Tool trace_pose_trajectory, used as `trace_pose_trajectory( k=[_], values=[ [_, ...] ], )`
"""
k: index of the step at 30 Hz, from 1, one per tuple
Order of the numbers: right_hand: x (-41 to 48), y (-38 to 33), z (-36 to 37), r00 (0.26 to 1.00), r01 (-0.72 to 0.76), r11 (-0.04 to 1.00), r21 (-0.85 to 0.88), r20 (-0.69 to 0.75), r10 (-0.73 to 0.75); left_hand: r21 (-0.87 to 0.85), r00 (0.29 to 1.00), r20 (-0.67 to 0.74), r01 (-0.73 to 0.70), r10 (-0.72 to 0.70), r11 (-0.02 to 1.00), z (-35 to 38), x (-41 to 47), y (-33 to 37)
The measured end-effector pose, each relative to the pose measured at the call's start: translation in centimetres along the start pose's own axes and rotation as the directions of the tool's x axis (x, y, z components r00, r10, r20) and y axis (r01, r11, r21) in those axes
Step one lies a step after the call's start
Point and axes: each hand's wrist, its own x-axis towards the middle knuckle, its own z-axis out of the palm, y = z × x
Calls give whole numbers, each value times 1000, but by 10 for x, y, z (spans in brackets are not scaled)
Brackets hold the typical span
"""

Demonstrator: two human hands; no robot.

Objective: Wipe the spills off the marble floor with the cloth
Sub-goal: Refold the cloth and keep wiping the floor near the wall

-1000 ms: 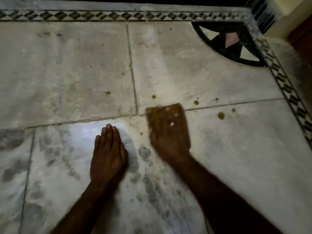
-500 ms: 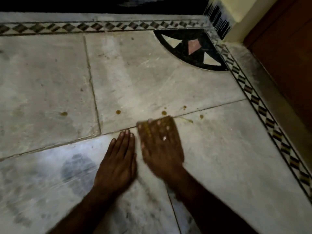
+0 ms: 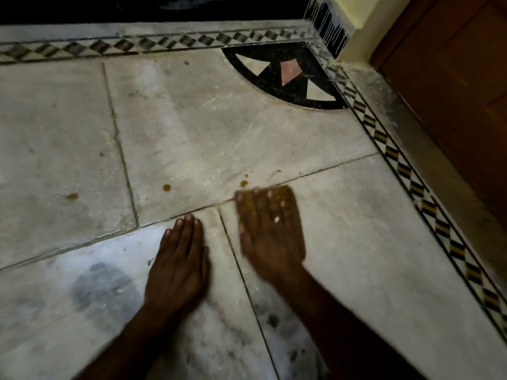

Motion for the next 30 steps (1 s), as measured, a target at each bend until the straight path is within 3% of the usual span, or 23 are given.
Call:
trace_pose_trajectory(
  k=[2,4,5,7,9,11,14,17,21,23,25,27,28,30],
  values=[
    [-48,-1,-16,984,158,986,61,68,-162,-26,999,-14,34,-34,999,6,21,18],
    [-77,29,-20,974,211,977,42,72,-213,-36,1000,-22,-16,15,999,9,44,29],
    [-77,50,-17,987,153,988,-1,56,-153,-30,999,-25,-36,35,999,9,51,30],
    [-54,93,-5,989,-95,993,-67,105,102,-27,999,-17,-36,36,999,10,54,29],
    [-9,116,9,934,-330,940,-84,117,338,-18,999,-17,-37,36,999,11,52,29],
    [37,106,20,916,-396,914,-88,21,400,-14,999,-23,-44,44,999,13,51,28],
    [80,60,30,957,-288,956,-54,-54,285,-11,999,-21,-47,47,999,13,52,28],
    [59,8,25,999,-20,999,45,-35,22,-9,999,-21,-45,45,999,11,51,26],
    [-21,35,-4,945,321,938,129,26,-327,-31,998,-23,-63,62,998,7,49,22],
    [-27,79,-3,965,263,963,52,-13,-263,-32,998,-2,-60,59,998,8,50,23],
    [4,104,9,999,41,999,-30,-29,-42,-35,999,-4,-38,37,999,9,52,25],
    [51,91,21,982,-190,979,-66,-10,190,-23,1000,2,-20,21,1000,11,53,25],
    [73,73,26,973,-233,971,-62,-15,232,-26,1000,4,-16,16,1000,11,54,25],
    [91,28,33,986,-151,989,-5,-69,150,-31,1000,-1,17,-18,999,8,55,26]
  ],
)
